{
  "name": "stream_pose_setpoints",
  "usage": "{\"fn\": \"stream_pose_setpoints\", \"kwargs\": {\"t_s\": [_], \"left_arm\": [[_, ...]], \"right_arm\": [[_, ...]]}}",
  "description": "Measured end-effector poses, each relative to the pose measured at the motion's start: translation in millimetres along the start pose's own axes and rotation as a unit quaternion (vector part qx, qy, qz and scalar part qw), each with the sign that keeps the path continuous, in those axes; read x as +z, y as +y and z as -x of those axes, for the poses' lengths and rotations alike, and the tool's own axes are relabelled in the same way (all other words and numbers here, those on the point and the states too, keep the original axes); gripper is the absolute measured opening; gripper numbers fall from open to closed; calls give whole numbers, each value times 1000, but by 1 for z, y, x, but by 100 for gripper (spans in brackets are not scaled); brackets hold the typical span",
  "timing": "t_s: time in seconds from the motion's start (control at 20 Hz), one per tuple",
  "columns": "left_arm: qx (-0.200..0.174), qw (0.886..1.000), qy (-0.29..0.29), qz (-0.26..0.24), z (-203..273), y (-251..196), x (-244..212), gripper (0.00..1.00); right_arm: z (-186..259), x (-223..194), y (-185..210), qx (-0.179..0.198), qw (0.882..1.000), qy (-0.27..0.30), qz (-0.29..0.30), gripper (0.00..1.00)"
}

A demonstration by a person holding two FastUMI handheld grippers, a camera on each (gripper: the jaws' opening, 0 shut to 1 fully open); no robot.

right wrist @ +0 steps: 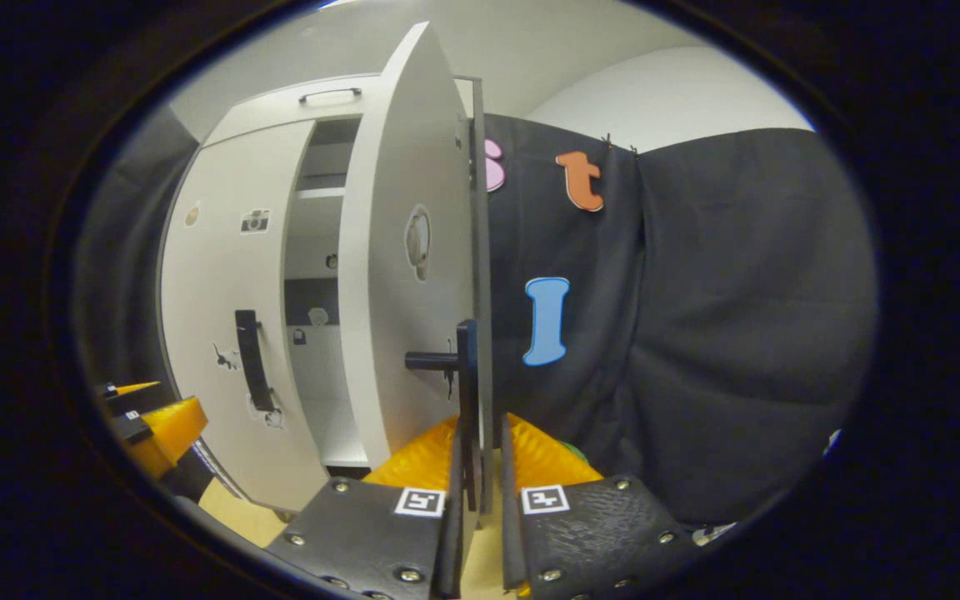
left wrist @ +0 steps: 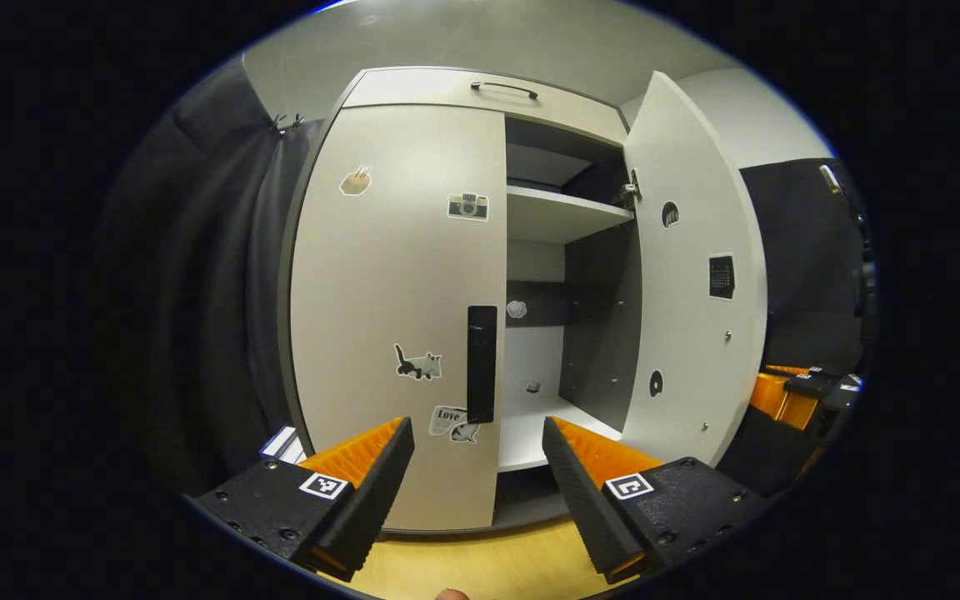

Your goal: Open the right door of the double-door shoe cabinet with the right hand, and open the left door with the left hand.

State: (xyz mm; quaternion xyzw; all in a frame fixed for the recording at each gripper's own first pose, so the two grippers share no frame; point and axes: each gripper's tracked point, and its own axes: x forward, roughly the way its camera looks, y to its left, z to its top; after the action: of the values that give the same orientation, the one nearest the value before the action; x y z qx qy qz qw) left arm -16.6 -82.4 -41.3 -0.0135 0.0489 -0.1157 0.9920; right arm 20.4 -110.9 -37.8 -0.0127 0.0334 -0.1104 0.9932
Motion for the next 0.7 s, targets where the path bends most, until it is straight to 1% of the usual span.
{"fn": "stream_pose_setpoints", "kwargs": {"t_s": [0.1,0.2,0.3,0.35,0.4,0.55,0.65,0.7], "left_arm": [[0,1000,-1,-1,-2,-2,1,97],[4,1000,-3,-9,-2,-2,1,96],[7,1000,-6,-14,-3,0,3,96],[7,1000,-6,-14,-4,-1,2,97],[7,1000,-5,-13,-5,-2,2,96],[8,1000,-2,-7,-10,-3,0,97],[8,1000,-5,-8,-15,-4,3,96],[8,1000,-8,-12,-18,-4,4,96]], "right_arm": [[-1,-5,-2,9,1000,4,9,19],[-2,-7,-18,-7,1000,1,26,16],[-3,-6,-28,-13,1000,-1,26,16],[-3,-5,-31,-5,1000,0,13,13],[-6,-7,-32,0,1000,2,3,13],[-6,-8,-42,12,1000,4,11,13],[-3,-4,-51,7,1000,-3,15,13],[-3,-2,-59,-3,1000,-8,17,13]]}}
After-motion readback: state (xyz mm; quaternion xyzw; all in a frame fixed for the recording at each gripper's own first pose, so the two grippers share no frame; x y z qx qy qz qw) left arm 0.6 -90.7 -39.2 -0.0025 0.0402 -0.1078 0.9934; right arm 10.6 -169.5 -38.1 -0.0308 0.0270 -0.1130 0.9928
